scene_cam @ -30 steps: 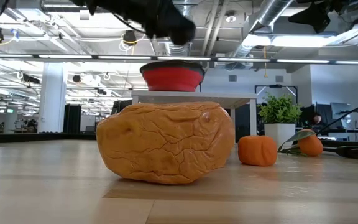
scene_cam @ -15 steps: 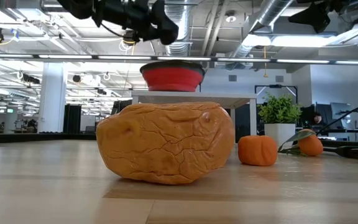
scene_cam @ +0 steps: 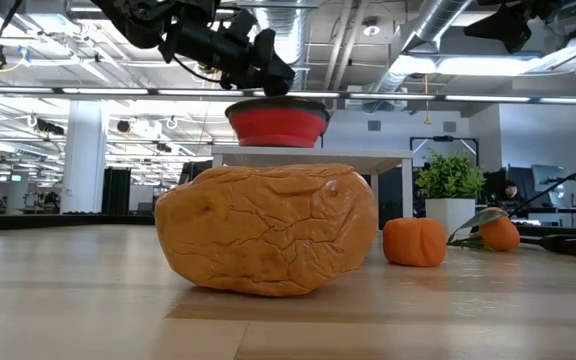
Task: Pick & Place Fruit
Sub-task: Put the top plum into the strainer bowl on the shelf, then put the right tangerine into the strainer bowl on the shelf
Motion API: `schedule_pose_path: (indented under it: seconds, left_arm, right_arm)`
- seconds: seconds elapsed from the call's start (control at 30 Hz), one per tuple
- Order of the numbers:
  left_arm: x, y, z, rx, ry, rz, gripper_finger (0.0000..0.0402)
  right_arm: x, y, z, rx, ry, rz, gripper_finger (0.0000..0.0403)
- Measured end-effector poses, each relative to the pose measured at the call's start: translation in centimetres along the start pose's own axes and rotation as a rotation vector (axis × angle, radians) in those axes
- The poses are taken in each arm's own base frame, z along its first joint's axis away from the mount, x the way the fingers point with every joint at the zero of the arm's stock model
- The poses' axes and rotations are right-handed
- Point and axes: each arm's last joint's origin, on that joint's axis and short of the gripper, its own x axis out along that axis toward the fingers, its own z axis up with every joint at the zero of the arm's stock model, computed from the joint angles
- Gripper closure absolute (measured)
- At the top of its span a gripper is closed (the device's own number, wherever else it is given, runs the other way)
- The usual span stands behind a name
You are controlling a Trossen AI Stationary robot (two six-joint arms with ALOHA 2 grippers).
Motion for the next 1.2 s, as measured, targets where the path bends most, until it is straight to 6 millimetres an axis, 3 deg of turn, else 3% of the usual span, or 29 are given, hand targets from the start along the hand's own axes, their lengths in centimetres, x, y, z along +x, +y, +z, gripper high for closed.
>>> schedule_pose_path:
  seconds: [0.7,0.93,1.07,1.2]
  left_arm:
    - [0.0,0.0,0.1,-0.002,-0.004,0.005,0.0043]
    - [-1.9,0.2,2.6,-0.152,-0.103,-0.013,0.0026]
    - [-3.1,-0.3,3.8,-0.169,-0.131,-0.183,0.0026]
    - [-4.3,-2.6,4.0,-0.089,-0.108,-0.446,0.0029]
  right_arm:
    - [0.0,0.0,0.0,0.000,0.000,0.000,0.0143]
    - [0.0,0.0,0.0,0.000,0.000,0.000,0.0143]
    - [0.0,0.0,0.0,0.000,0.000,0.000,0.0143]
    - [0.0,0.0,0.0,0.000,0.000,0.000,0.0143]
